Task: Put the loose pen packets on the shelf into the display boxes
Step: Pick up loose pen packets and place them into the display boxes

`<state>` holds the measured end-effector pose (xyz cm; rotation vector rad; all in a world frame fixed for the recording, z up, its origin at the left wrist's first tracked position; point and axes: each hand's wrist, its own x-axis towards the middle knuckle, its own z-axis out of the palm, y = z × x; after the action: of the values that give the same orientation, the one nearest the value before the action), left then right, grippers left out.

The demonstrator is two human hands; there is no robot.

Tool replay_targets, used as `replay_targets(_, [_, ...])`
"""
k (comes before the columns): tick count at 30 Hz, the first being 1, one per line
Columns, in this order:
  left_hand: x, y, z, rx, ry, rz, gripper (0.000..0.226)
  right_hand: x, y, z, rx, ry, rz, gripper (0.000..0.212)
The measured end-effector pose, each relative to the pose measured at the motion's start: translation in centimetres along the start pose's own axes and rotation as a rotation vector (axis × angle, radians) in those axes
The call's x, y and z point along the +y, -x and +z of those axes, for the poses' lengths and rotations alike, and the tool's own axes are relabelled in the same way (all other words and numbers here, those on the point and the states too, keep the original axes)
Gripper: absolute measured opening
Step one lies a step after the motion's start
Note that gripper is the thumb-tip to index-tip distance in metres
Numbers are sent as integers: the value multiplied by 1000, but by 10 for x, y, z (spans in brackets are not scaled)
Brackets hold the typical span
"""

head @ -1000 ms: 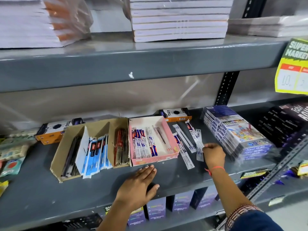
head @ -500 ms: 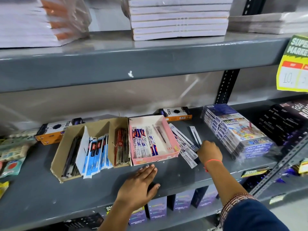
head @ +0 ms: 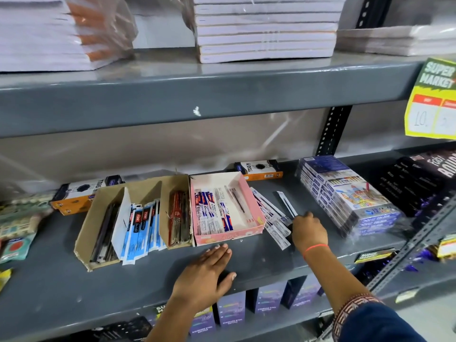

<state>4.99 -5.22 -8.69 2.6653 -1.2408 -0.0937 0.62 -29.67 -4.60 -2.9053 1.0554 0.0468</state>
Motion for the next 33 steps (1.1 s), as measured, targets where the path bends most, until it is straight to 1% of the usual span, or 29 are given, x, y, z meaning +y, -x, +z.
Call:
replay_targets(2, [0,1,-2,-39,24,-18,122,5,-3,0,9,-9,21,34])
replay_targets(3, [0,0,-3,-48,-3,-15,123,10,-7,0,18,-103,60,33])
replay_targets(4, [-1,0,-2,-56,-26,-18,124,17,-15,1,24,-267,119,31])
replay_targets(7, [-2,0,0,-40,-11,-6,123,33,-25,1,-19,-916,323,27])
replay_targets(9, [-2,0,0,-39,-8,2,122,40,-22,1,-93,-1270,405,27])
replay_targets(10, [-2,1,0,-38,-7,3,122,42,-18,0,-137,-1396,420,27])
replay_targets(12, [-1,0,0,-40,-4,-4,121,41,-8,-5,-213,-1524,396,22])
replay_targets(15, [-2,0,0,-37,-8,-6,121,34,1,-10,-259,-1595,315,27])
replay_targets(20, [-4,0,3,-31,-7,5,118,14,13,-17,-240,-1574,114,32])
replay_targets(22, [-3,1,3,-23,-11,4,119,8,17,-15,-240,-1557,56,30])
replay_targets(29, [-1,9,-2,40,18,-39,131,-1,30,-15,-231,-1541,-7,30])
replay_targets(33, [-13,22,-1,70,39,-86,127,-21,41,-24,-280,-1541,-90,33])
